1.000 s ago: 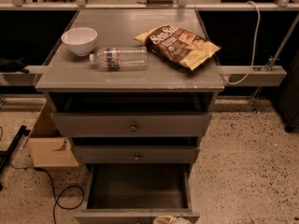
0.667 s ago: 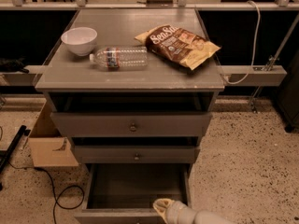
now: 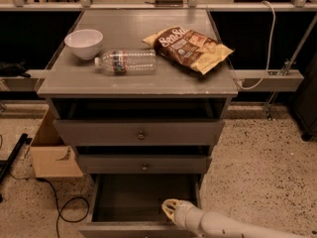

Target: Close bottom drawer

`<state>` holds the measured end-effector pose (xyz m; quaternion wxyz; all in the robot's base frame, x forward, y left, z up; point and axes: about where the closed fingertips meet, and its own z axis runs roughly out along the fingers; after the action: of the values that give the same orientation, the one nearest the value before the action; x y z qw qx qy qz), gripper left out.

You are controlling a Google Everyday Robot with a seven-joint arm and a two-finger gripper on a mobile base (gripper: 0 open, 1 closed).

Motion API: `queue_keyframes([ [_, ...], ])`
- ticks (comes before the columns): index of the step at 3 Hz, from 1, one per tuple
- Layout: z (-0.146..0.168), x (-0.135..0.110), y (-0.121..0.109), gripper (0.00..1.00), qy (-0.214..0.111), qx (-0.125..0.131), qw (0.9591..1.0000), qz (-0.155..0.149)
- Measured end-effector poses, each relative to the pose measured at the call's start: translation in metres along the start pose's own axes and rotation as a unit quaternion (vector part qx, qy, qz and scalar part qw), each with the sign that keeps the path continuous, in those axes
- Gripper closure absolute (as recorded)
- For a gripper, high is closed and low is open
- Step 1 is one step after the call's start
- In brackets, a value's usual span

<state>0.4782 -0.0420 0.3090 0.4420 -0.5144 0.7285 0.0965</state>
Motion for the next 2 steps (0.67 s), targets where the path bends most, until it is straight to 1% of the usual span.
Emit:
queue_keyframes([
  [1, 0.0, 0.0, 0.0, 1.0, 0.0, 0.0, 1.0, 0.0],
  [2, -0.007, 0.009, 0.025, 1.0, 0.035, -0.018, 0.998, -0.051],
])
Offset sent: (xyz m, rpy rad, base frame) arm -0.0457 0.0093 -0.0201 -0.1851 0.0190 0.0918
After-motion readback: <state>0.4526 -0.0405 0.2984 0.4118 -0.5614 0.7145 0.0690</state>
